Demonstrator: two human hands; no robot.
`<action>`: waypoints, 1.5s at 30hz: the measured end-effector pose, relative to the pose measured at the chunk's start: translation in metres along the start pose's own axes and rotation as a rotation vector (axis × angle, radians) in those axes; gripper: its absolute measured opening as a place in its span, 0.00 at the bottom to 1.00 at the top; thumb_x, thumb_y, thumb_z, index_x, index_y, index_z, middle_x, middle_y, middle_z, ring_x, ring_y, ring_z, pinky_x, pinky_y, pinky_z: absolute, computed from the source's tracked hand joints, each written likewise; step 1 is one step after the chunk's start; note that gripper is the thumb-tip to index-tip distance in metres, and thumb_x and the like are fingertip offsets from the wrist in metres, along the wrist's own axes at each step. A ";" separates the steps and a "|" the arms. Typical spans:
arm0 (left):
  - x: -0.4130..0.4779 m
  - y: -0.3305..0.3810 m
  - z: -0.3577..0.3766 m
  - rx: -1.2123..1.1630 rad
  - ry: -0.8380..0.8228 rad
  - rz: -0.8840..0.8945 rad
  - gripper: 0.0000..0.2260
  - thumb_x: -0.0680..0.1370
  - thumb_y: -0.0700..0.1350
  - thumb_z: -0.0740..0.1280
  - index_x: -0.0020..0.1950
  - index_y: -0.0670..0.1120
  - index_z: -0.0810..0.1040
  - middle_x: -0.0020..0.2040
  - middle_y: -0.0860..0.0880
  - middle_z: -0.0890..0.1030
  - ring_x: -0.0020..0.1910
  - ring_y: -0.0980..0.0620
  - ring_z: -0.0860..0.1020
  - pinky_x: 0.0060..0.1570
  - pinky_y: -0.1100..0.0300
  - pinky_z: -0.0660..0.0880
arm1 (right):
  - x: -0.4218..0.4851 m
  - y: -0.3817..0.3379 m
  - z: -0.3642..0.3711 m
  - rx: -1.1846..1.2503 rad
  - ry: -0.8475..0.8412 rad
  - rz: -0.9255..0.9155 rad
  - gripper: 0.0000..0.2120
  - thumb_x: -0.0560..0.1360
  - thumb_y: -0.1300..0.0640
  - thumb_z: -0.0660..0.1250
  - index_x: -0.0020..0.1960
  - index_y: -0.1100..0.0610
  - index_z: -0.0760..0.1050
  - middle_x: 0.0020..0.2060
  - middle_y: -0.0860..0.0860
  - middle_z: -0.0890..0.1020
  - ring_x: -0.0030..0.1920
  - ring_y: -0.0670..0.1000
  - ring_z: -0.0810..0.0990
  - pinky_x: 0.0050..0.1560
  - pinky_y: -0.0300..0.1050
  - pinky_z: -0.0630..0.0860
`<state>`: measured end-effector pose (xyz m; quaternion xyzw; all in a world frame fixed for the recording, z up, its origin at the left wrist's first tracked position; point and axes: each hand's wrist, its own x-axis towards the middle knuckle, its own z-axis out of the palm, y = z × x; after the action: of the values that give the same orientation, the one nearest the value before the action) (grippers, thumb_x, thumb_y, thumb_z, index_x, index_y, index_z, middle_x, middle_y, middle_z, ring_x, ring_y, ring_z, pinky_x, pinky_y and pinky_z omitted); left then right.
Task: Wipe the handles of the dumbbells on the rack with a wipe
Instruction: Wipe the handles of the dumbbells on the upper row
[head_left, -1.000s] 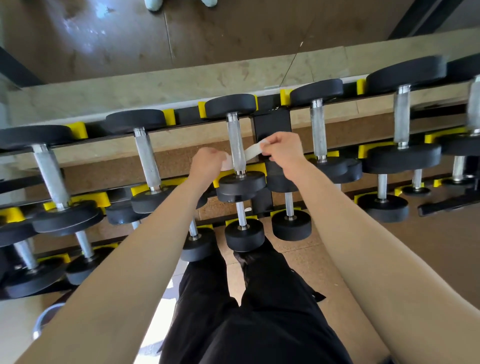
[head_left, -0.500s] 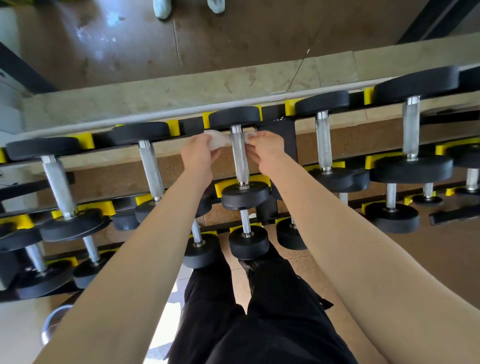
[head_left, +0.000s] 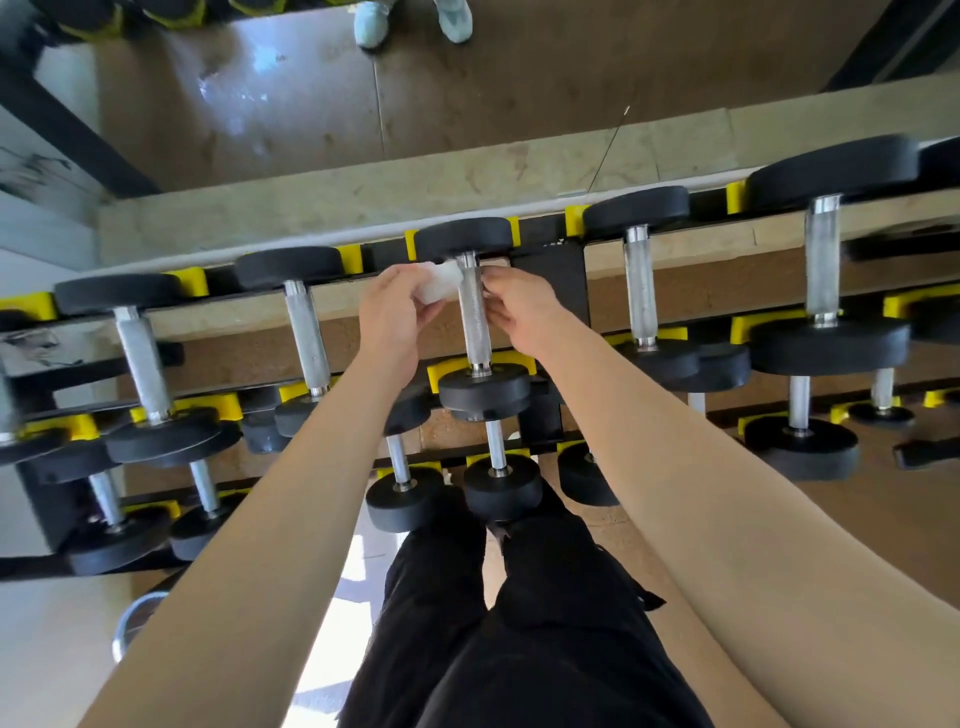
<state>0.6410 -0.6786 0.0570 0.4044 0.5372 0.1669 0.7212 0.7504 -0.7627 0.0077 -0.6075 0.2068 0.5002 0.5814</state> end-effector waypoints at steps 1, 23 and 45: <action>-0.008 0.003 -0.003 -0.011 -0.043 0.019 0.04 0.78 0.38 0.65 0.46 0.43 0.80 0.53 0.42 0.78 0.54 0.47 0.78 0.46 0.57 0.79 | -0.007 0.002 -0.005 -0.045 -0.011 -0.037 0.11 0.78 0.64 0.67 0.59 0.61 0.80 0.53 0.59 0.84 0.54 0.58 0.84 0.47 0.42 0.80; -0.108 -0.086 0.082 0.555 -0.384 0.194 0.05 0.79 0.45 0.70 0.54 0.51 0.82 0.48 0.55 0.82 0.49 0.56 0.80 0.54 0.53 0.81 | -0.143 -0.014 -0.172 -0.310 0.015 -0.171 0.13 0.81 0.62 0.64 0.66 0.61 0.77 0.58 0.56 0.83 0.56 0.56 0.84 0.58 0.52 0.81; -0.114 -0.144 0.161 1.034 0.056 0.198 0.08 0.78 0.48 0.72 0.56 0.50 0.82 0.44 0.56 0.80 0.47 0.53 0.81 0.53 0.59 0.77 | -0.039 -0.074 -0.247 -1.651 -0.168 -0.685 0.14 0.80 0.63 0.63 0.62 0.55 0.82 0.56 0.55 0.85 0.54 0.56 0.82 0.57 0.47 0.77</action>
<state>0.7179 -0.9099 0.0360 0.7517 0.5276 -0.0420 0.3935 0.8867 -0.9832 0.0345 -0.8217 -0.4547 0.3316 0.0899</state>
